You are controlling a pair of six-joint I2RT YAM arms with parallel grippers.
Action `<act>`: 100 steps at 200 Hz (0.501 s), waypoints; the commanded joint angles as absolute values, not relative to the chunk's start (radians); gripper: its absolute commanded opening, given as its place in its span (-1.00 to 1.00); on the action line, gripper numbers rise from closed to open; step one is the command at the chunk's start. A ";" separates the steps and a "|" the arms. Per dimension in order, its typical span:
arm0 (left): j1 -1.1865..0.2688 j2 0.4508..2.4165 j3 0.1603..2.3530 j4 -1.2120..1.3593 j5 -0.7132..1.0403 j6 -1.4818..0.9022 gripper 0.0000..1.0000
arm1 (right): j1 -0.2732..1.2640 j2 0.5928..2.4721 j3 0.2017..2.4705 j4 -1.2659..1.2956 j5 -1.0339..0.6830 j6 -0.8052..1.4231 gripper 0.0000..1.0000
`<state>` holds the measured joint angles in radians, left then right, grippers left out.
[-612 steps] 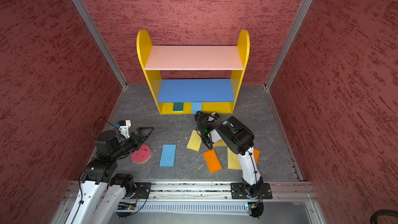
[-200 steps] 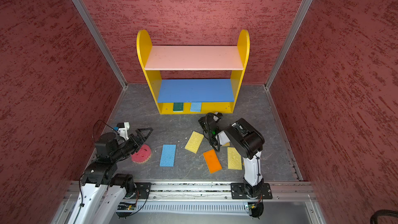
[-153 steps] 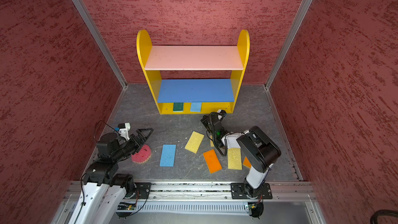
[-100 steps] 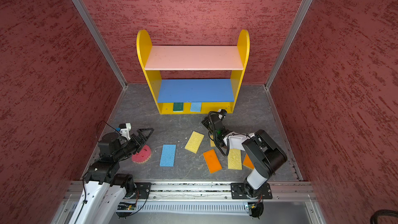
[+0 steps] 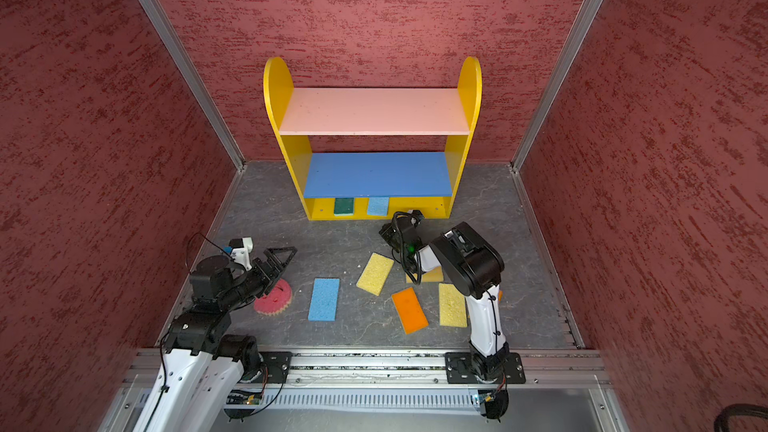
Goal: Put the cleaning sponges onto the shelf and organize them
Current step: 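Open the right gripper and draw it back from the blue sponge, then move the right gripper back toward the shelf front near the sponges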
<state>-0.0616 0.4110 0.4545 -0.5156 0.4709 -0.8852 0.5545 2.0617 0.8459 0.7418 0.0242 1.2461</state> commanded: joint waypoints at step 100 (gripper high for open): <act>-0.051 0.420 0.430 -0.486 0.480 -0.888 0.99 | 0.538 2.205 0.919 0.944 0.161 1.379 -1.00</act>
<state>-0.0608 0.4278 0.4500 -0.5072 0.4721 -0.8856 0.5507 2.1544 0.8963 0.9154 0.1005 1.3251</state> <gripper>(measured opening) 0.995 0.041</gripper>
